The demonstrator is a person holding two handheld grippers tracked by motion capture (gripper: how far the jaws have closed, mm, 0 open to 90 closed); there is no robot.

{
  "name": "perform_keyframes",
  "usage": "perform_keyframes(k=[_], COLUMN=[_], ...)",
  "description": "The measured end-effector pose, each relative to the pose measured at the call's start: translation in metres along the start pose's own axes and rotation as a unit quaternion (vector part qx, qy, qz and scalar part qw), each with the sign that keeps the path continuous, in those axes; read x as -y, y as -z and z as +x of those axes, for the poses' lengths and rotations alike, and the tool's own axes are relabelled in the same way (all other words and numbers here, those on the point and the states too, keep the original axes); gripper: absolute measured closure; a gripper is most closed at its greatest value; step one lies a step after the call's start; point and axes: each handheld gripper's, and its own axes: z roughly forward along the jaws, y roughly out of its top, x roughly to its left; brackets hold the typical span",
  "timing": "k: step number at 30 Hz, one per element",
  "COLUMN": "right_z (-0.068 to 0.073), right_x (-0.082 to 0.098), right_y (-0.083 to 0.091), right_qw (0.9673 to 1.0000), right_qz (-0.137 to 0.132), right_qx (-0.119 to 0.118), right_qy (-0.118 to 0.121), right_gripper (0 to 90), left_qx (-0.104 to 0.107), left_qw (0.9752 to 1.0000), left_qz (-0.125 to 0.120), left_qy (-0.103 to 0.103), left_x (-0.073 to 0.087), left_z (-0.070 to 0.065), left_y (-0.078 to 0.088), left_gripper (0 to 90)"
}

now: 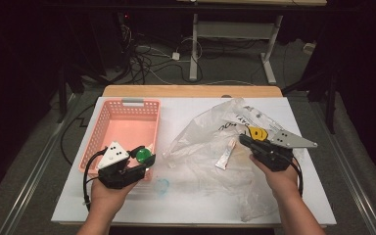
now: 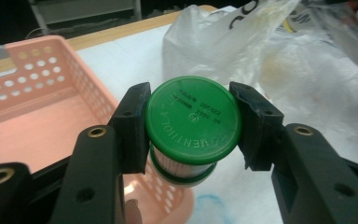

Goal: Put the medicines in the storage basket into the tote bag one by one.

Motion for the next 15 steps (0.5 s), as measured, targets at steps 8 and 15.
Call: perform_keyframes(k=[8, 15], right_z=[0.000, 0.000], right_x=[0.000, 0.000], right_y=[0.000, -0.001], right_qw=[1.0000, 1.0000], right_qz=[0.001, 0.001], right_qx=[-0.001, -0.001], right_qy=[0.000, 0.001], right_gripper=[90.0, 90.0], left_qx=[0.021, 0.041], left_qw=[0.9997, 0.9989], left_qz=[0.001, 0.007], left_qy=[-0.012, -0.023], left_x=[-0.003, -0.004], left_z=[-0.016, -0.029], left_y=[-0.006, -0.015], left_gripper=[50.3, 50.3])
